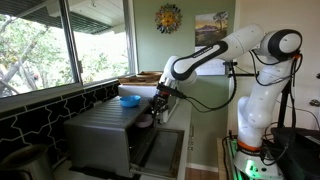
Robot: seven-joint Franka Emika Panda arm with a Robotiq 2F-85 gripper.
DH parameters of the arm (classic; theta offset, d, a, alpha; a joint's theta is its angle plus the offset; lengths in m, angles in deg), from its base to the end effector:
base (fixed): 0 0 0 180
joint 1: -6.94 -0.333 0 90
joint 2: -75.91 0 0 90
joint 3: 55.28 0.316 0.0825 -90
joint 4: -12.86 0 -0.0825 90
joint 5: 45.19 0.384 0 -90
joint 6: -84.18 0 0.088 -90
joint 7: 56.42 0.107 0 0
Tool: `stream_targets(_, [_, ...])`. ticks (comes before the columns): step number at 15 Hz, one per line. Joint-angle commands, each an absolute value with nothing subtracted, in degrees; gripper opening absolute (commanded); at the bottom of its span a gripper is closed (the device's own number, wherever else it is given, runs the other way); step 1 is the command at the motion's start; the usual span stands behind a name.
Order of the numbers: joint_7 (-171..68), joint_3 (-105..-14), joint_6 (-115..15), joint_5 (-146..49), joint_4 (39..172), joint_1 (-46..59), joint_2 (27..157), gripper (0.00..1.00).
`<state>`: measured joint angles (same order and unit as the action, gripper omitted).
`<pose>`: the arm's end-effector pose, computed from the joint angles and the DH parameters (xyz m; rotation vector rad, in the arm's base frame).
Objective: Remove the purple bowl from the bowls stack on top of the oven and put it in the oven on the oven wire rack
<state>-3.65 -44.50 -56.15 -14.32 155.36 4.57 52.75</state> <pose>0.4357 0.1055 0.4682 -2.2990 1.3282 -0.1641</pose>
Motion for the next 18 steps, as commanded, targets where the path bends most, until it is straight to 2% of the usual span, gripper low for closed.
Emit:
stream_targets(1, [-1.41,-44.25,-60.03,-14.78,156.84,3.44,53.4,0.01])
stream_targets(5, [-1.1,-44.46,-61.29,-14.62,156.84,2.85,54.22,0.01])
stream_targets(6, [-0.86,-44.47,-61.45,-14.73,156.85,2.85,54.31,0.24])
stream_targets(10, [-1.11,-45.0,-61.25,-14.18,157.28,2.49,53.85,0.5])
stream_targets(16, [-6.23,-47.55,-60.43,-12.49,159.55,0.95,50.59,0.93])
stream_targets(17, [-7.13,-47.85,-61.15,-12.25,159.96,0.76,49.98,0.99])
stream_targets(18, [-8.85,-48.45,-62.54,-11.0,160.45,0.01,49.23,1.0])
